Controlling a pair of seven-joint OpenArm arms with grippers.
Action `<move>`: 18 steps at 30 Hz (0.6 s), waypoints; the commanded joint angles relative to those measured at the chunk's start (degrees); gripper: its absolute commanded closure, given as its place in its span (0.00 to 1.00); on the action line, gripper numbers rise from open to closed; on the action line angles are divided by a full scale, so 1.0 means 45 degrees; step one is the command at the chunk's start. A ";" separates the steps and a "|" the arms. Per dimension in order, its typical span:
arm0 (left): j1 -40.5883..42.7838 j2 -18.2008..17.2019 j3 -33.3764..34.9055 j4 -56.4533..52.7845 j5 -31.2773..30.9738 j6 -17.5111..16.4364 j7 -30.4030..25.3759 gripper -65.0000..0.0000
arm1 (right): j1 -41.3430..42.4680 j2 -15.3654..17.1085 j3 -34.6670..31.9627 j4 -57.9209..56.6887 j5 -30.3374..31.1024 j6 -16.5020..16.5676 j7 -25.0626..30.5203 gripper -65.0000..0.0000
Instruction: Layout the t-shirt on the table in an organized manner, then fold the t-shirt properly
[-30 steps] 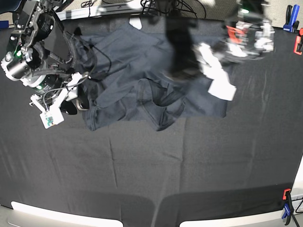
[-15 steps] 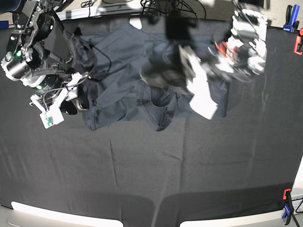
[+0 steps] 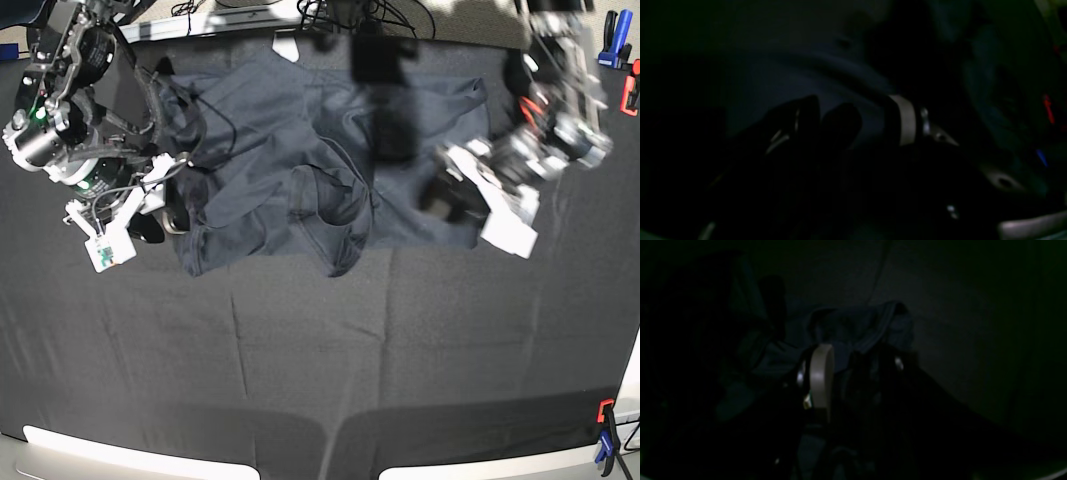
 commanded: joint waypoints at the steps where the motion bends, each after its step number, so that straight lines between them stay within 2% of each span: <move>1: -0.0151 -0.0034 0.0432 0.0223 0.0029 -0.0153 -0.0651 0.55 | 0.0136 0.0131 0.0053 0.0219 0.0175 0.0000 0.0403 0.66; 6: -0.0189 0.0112 0.3099 0.0214 0.3075 -0.0019 -0.3682 0.55 | 0.0131 0.0131 0.0053 0.0219 0.0180 -0.0005 0.0389 0.66; 7: -0.0267 0.0151 0.3614 0.0209 0.3857 0.0733 -0.4085 0.55 | 0.0131 0.0131 0.0053 0.0219 0.0180 -0.0005 0.0389 0.66; 9: -0.0549 0.0248 0.4527 0.0209 0.5056 0.1865 -0.4250 0.55 | 0.0131 0.0131 0.0053 0.0219 0.0180 -0.0005 0.0389 0.66; 11: -0.0913 0.0238 0.5289 0.0209 0.5474 0.2433 -0.4235 0.55 | 0.0131 0.0131 0.0053 0.0219 0.0175 -0.0005 0.0384 0.66; 15: -0.1418 0.0248 0.6052 0.0214 0.5498 0.2657 -0.4143 0.55 | 0.0131 0.0131 0.0053 0.0219 0.0175 -0.0005 0.0379 0.66; 18: -0.1661 0.0228 0.5872 0.0219 0.5503 0.2900 -0.4080 0.55 | 0.0136 0.0131 0.0053 0.0219 0.0175 -0.0005 0.0384 0.66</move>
